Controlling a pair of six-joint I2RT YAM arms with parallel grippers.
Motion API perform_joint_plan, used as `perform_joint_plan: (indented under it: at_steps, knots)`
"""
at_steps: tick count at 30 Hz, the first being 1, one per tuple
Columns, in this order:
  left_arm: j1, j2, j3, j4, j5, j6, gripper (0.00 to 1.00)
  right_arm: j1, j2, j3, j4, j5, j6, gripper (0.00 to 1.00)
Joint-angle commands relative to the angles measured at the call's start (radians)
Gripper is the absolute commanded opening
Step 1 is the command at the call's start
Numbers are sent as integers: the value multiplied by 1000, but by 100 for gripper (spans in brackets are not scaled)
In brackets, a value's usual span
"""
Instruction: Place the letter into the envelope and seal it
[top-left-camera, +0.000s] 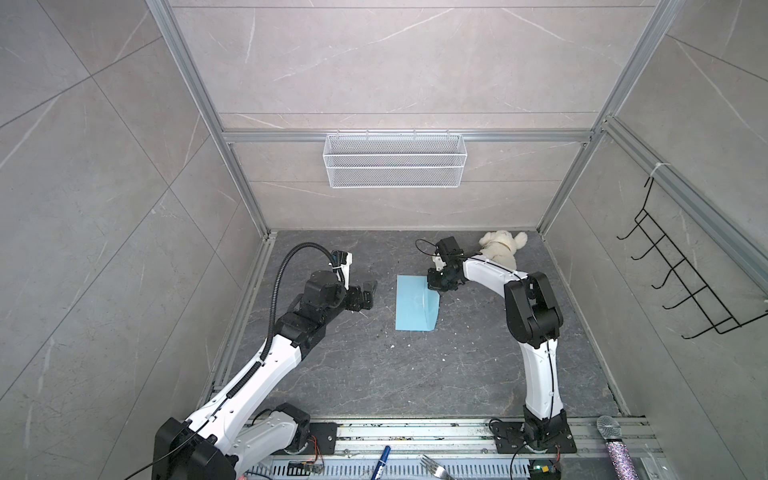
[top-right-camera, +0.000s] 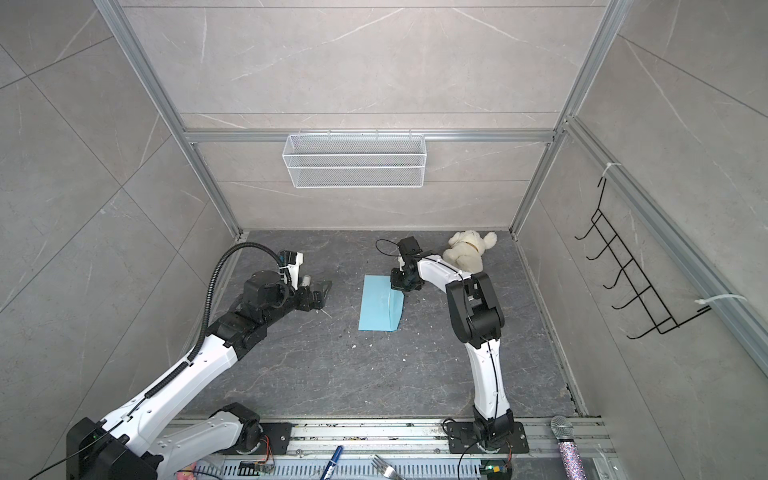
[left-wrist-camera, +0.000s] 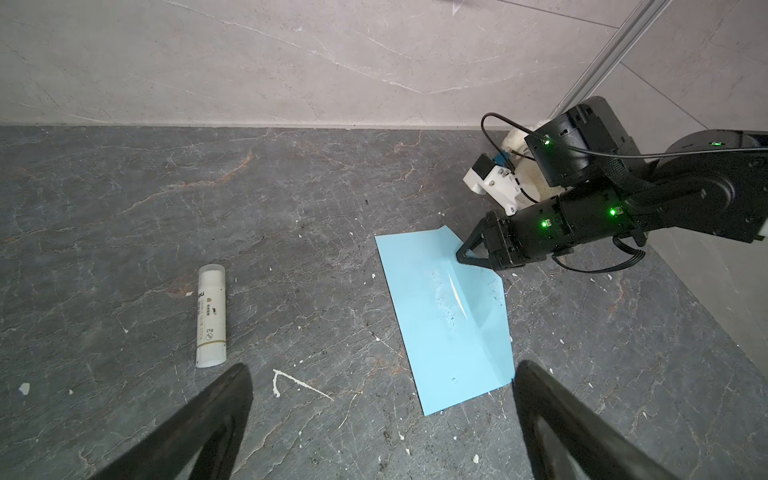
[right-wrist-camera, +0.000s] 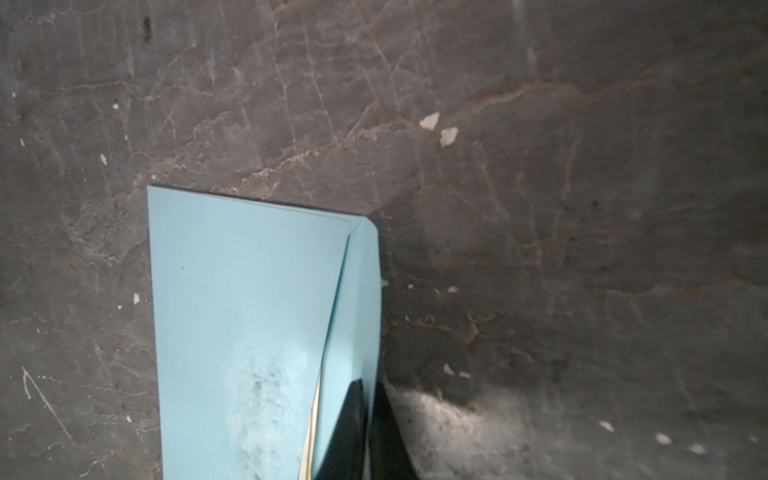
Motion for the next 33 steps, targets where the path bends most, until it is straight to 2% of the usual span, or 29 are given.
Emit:
perform_joint_plan:
  at_steps: [1,8,14,18,23,27,30,33]
  knots:
    - [2,-23,-1,8,7,-12,100,-2,-26,-37,15,-28,39,0]
    - [2,-37,-15,13,1,-7,100,-3,-191,-147,173,-75,201,0]
    - [2,-58,-30,11,-8,-7,100,-4,-399,-325,438,-30,457,0]
    - [2,-67,-43,19,-16,-4,100,-1,-520,-456,627,65,678,0]
    - [2,-64,-44,24,-11,-1,100,33,-640,-592,769,268,856,0]
    - [2,-61,-47,24,-3,-2,100,106,-724,-680,795,540,997,0]
    - [2,-60,-47,27,4,-4,100,187,-762,-692,692,793,1106,0]
    - [2,-61,-46,21,17,-11,100,235,-764,-677,562,936,1233,0]
